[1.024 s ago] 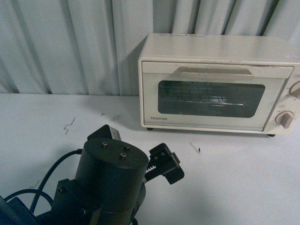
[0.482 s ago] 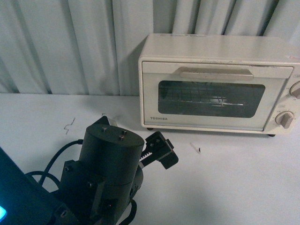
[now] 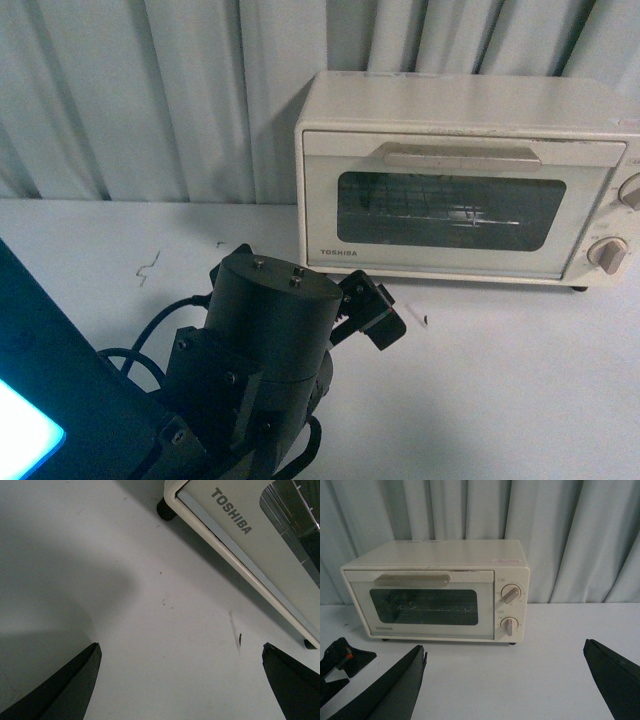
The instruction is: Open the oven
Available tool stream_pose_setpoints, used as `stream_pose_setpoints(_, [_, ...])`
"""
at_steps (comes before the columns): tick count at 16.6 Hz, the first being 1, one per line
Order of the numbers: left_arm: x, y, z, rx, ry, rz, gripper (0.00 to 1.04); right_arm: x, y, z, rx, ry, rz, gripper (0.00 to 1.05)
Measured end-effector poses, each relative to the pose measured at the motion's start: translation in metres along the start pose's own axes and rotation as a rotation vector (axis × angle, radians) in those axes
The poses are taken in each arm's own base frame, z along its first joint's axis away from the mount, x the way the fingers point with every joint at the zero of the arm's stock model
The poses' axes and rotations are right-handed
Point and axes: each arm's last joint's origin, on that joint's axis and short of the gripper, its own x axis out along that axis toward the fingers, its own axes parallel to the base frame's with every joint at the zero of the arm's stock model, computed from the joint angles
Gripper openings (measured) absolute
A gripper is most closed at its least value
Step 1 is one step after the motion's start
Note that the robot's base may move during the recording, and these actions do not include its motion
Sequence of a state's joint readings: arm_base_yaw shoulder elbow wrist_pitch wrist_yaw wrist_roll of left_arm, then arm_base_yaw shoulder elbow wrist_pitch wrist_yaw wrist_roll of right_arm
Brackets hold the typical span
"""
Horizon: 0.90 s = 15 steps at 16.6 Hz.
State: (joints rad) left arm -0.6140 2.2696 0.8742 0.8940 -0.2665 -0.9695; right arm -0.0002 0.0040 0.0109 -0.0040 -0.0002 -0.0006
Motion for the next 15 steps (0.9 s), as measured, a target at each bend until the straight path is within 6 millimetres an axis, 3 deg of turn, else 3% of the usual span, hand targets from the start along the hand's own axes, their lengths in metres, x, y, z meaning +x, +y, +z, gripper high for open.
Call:
stream_pose_setpoints(4, [0.0042,-0.0015,0.0094,-0.022,-0.030,-0.018,0.98,0.0000,0.0000,0.0000,0.000,0.000,0.000,0.98])
stream_pose_setpoints(15, [0.0087,-0.0072,0.0011,0.008,-0.026,0.020,0.98,0.0000,0.0000,0.0000,0.000,0.000,0.000,0.98])
